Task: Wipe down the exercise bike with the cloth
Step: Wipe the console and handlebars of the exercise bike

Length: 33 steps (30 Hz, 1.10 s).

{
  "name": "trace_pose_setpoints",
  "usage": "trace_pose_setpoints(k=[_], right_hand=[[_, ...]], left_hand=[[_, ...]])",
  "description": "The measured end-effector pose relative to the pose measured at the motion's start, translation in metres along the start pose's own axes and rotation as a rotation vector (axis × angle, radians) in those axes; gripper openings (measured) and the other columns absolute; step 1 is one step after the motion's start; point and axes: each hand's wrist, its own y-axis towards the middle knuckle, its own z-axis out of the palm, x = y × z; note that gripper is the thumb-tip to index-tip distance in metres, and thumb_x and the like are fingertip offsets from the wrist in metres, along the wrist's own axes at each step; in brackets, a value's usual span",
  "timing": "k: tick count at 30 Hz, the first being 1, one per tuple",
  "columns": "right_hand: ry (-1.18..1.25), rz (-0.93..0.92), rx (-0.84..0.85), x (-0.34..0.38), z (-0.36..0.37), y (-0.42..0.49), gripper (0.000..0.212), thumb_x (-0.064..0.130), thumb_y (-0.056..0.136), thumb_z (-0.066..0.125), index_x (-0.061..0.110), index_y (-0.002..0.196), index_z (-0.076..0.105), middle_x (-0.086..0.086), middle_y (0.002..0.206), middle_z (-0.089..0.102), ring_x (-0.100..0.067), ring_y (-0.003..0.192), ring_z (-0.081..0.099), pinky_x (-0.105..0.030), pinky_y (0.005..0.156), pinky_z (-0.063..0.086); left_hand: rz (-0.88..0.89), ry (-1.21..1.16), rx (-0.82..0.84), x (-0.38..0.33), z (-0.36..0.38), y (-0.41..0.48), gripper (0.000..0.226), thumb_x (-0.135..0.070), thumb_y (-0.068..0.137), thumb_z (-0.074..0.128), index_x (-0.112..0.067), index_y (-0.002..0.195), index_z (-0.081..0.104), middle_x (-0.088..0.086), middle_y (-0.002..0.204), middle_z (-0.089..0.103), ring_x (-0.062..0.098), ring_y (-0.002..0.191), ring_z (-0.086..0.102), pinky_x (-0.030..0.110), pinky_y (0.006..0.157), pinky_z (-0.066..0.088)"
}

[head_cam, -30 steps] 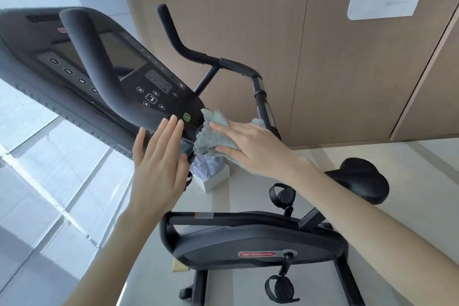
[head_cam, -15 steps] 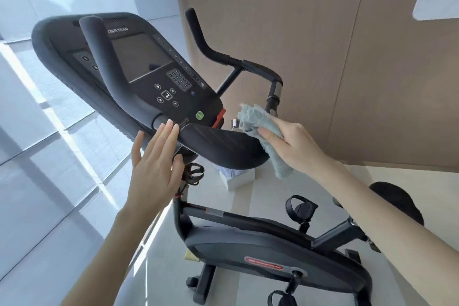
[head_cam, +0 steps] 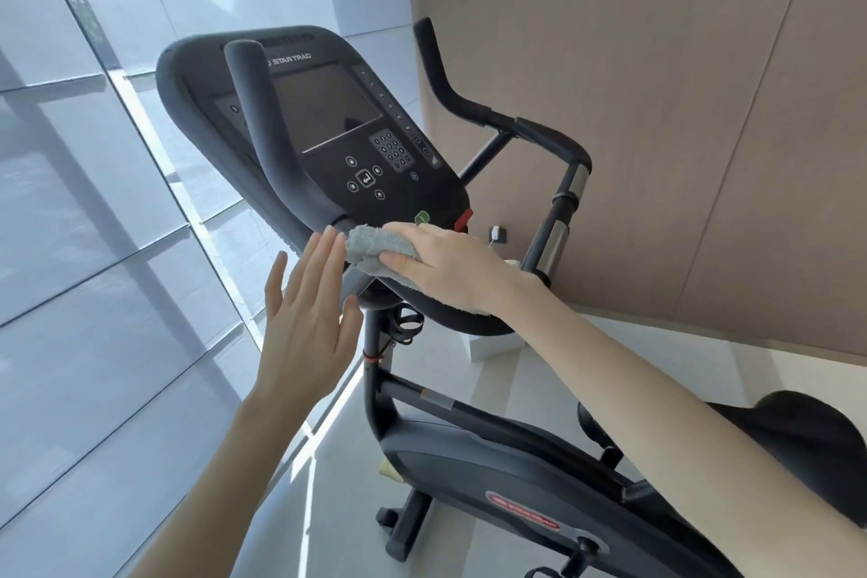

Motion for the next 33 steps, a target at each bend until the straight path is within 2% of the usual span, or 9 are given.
trace_pose_setpoints(k=[7, 13, 15, 18, 21, 23, 26, 28, 33], right_hand=[[-0.085, 0.044, -0.072, -0.025, -0.007, -0.036, 0.046, 0.049, 0.098, 0.03, 0.029, 0.138, 0.039, 0.005, 0.129, 0.055, -0.023, 0.114, 0.051, -0.038, 0.095, 0.039], [-0.092, 0.088, -0.237, -0.054, -0.012, -0.089, 0.043, 0.036, 0.097, 0.044, 0.009, 0.128, 0.054, -0.005, 0.124, 0.061, -0.025, 0.117, 0.052, -0.024, 0.097, 0.031], [-0.035, 0.114, -0.262, -0.049, -0.018, -0.089, 0.039, 0.04, 0.096, 0.041, 0.014, 0.117, 0.061, 0.004, 0.103, 0.067, -0.017, 0.095, 0.061, -0.021, 0.083, 0.042], [0.226, 0.11, -0.325, -0.024, -0.035, -0.061, 0.03, 0.043, 0.097, 0.039, 0.024, 0.099, 0.061, 0.026, 0.064, 0.056, 0.005, 0.062, 0.054, -0.01, 0.058, 0.036], [0.288, 0.0, -0.284, 0.013, -0.035, -0.013, 0.035, 0.042, 0.097, 0.04, 0.02, 0.117, 0.059, 0.027, 0.077, 0.062, 0.008, 0.075, 0.057, -0.007, 0.067, 0.04], [0.268, -0.029, -0.18, 0.037, -0.023, 0.02, 0.039, 0.042, 0.098, 0.04, 0.015, 0.121, 0.058, 0.009, 0.099, 0.067, -0.005, 0.092, 0.061, -0.022, 0.081, 0.046], [0.069, 0.006, 0.012, 0.058, 0.004, 0.053, 0.048, 0.043, 0.098, 0.04, 0.018, 0.138, 0.039, -0.008, 0.129, 0.055, -0.027, 0.114, 0.054, -0.044, 0.097, 0.041], [-0.268, 0.029, 0.053, 0.058, 0.017, 0.057, 0.061, 0.049, 0.096, 0.04, 0.026, 0.147, 0.016, -0.011, 0.136, 0.048, -0.036, 0.114, 0.053, -0.047, 0.093, 0.042], [-0.663, -0.085, -0.158, 0.046, 0.033, 0.022, 0.063, 0.042, 0.094, 0.042, 0.03, 0.148, 0.011, -0.01, 0.106, 0.053, -0.03, 0.091, 0.055, -0.042, 0.071, 0.047]], left_hand=[[0.075, 0.029, 0.06, 0.01, 0.007, 0.017, 0.053, -0.026, 0.096, 0.025, -0.006, 0.144, 0.036, 0.007, 0.151, 0.034, 0.018, 0.143, 0.022, 0.047, 0.118, 0.008], [0.11, -0.016, 0.057, 0.017, 0.013, 0.017, 0.052, -0.022, 0.095, 0.029, -0.006, 0.144, 0.035, 0.007, 0.152, 0.033, 0.014, 0.143, 0.022, 0.048, 0.118, 0.009], [0.127, -0.032, 0.056, 0.02, 0.011, 0.017, 0.052, -0.022, 0.095, 0.028, -0.007, 0.144, 0.036, 0.006, 0.152, 0.034, 0.014, 0.143, 0.023, 0.047, 0.118, 0.007], [0.112, -0.046, 0.023, 0.029, 0.005, 0.018, 0.052, -0.022, 0.094, 0.027, -0.007, 0.143, 0.037, 0.006, 0.15, 0.036, 0.015, 0.141, 0.027, 0.046, 0.118, 0.009], [0.075, -0.071, -0.015, 0.039, -0.003, 0.015, 0.053, -0.022, 0.094, 0.026, -0.007, 0.145, 0.033, 0.007, 0.152, 0.033, 0.015, 0.142, 0.025, 0.045, 0.118, 0.009], [0.06, -0.068, -0.033, 0.047, -0.008, 0.014, 0.055, -0.022, 0.094, 0.026, -0.008, 0.147, 0.028, 0.007, 0.153, 0.031, 0.015, 0.143, 0.024, 0.043, 0.119, 0.007], [0.019, -0.059, -0.062, 0.056, -0.014, 0.011, 0.056, -0.022, 0.094, 0.028, -0.008, 0.147, 0.026, 0.008, 0.153, 0.03, 0.017, 0.143, 0.024, 0.039, 0.119, 0.003], [-0.005, -0.064, -0.084, 0.061, -0.016, 0.009, 0.055, -0.022, 0.094, 0.03, -0.006, 0.147, 0.027, 0.009, 0.152, 0.032, 0.019, 0.142, 0.024, 0.038, 0.119, 0.002], [0.008, -0.096, -0.059, 0.055, -0.013, 0.005, 0.054, -0.024, 0.095, 0.027, -0.003, 0.144, 0.032, 0.011, 0.149, 0.036, 0.023, 0.14, 0.029, 0.044, 0.118, 0.01]])
